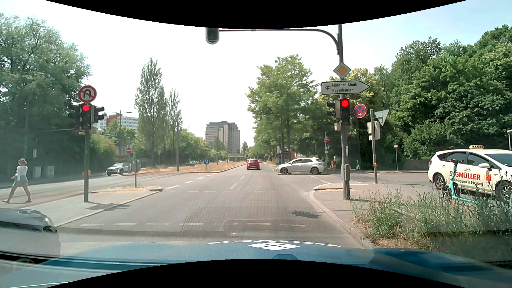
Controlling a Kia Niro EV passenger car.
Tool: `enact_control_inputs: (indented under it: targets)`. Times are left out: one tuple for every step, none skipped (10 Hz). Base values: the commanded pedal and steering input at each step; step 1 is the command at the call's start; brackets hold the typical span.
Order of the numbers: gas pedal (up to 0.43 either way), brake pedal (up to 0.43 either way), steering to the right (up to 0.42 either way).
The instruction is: Follow the waypoints while adhering to traffic rules and regulations
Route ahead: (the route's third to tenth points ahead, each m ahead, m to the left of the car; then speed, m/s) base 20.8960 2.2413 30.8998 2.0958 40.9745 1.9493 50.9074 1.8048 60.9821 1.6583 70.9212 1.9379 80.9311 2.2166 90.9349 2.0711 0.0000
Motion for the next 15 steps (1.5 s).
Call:
enact_control_inputs:
  targets:
    - [0.000, 0.256, -0.003]
    - [0.000, 0.256, -0.003]
    - [0.000, 0.256, -0.004]
    - [0.000, 0.256, -0.003]
    - [0.000, 0.256, -0.003]
    - [0.000, 0.256, -0.004]
    - [0.000, 0.256, -0.004]
    - [0.000, 0.256, -0.004]
    - [0.000, 0.256, -0.004]
    - [0.000, 0.256, -0.004]
    - [0.000, 0.256, -0.004]
    - [0.000, 0.256, -0.004]
    - [0.000, 0.256, -0.004]
    - [0.000, 0.262, -0.004]
    - [0.000, 0.256, -0.004]
